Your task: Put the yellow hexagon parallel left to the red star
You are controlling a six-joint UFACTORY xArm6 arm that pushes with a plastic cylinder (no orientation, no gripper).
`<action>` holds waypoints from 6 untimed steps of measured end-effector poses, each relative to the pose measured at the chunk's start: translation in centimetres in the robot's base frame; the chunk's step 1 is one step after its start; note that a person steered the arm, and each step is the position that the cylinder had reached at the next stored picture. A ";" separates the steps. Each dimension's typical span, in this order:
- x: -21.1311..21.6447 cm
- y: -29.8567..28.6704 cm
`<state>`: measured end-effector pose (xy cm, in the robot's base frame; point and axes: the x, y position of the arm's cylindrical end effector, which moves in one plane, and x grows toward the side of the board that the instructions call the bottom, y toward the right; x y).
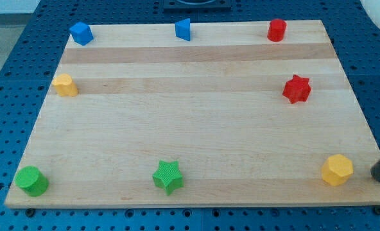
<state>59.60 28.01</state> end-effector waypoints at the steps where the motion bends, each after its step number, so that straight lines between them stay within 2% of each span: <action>1: 0.8 -1.1; 3: 0.5 -6.6; 4: -0.1 -7.5; 6: -3.8 -9.0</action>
<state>55.81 19.05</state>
